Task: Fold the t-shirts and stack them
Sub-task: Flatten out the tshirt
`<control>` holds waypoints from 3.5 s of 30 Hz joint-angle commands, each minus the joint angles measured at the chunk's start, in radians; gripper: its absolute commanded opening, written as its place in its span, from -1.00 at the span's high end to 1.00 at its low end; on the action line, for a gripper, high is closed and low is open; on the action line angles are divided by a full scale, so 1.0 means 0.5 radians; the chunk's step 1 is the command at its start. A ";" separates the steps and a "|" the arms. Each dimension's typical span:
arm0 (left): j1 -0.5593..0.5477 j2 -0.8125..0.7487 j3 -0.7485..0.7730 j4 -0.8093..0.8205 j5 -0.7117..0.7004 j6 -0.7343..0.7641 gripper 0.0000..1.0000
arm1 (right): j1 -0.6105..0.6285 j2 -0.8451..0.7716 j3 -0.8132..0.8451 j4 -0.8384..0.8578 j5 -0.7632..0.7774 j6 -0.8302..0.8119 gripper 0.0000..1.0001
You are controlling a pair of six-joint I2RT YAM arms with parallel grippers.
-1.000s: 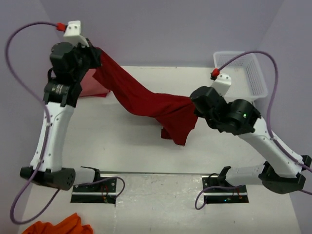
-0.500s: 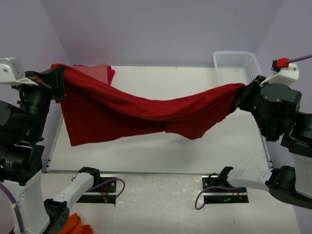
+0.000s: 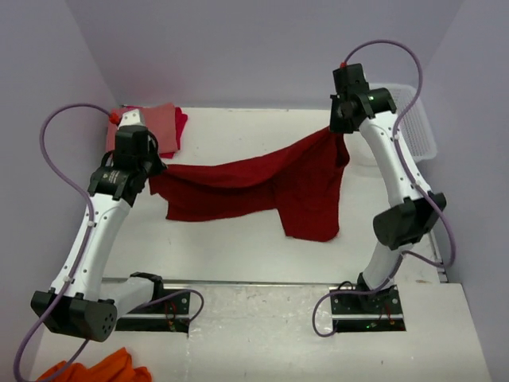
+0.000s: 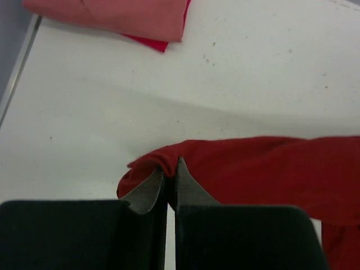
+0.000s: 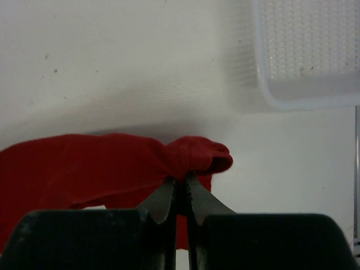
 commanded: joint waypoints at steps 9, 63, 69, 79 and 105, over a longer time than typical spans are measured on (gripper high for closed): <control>0.006 0.113 -0.434 0.340 -0.126 -0.395 1.00 | -0.111 0.405 0.145 0.142 -0.251 -0.161 1.00; 0.015 0.524 -0.284 1.000 -0.006 0.053 -1.00 | 0.067 0.347 0.277 0.299 0.022 -0.364 -0.98; -0.065 0.255 -0.274 0.547 -0.169 -0.008 -1.00 | 0.073 -0.220 -0.442 0.197 -0.078 -0.088 -0.94; -0.761 -0.194 -0.890 0.184 -0.202 -0.642 -0.94 | 0.040 -0.746 -1.315 0.501 -0.296 0.063 -0.79; -1.216 0.220 -1.235 -0.071 -0.788 -1.692 -0.60 | 0.040 -1.145 -1.417 0.508 -0.548 -0.023 -0.78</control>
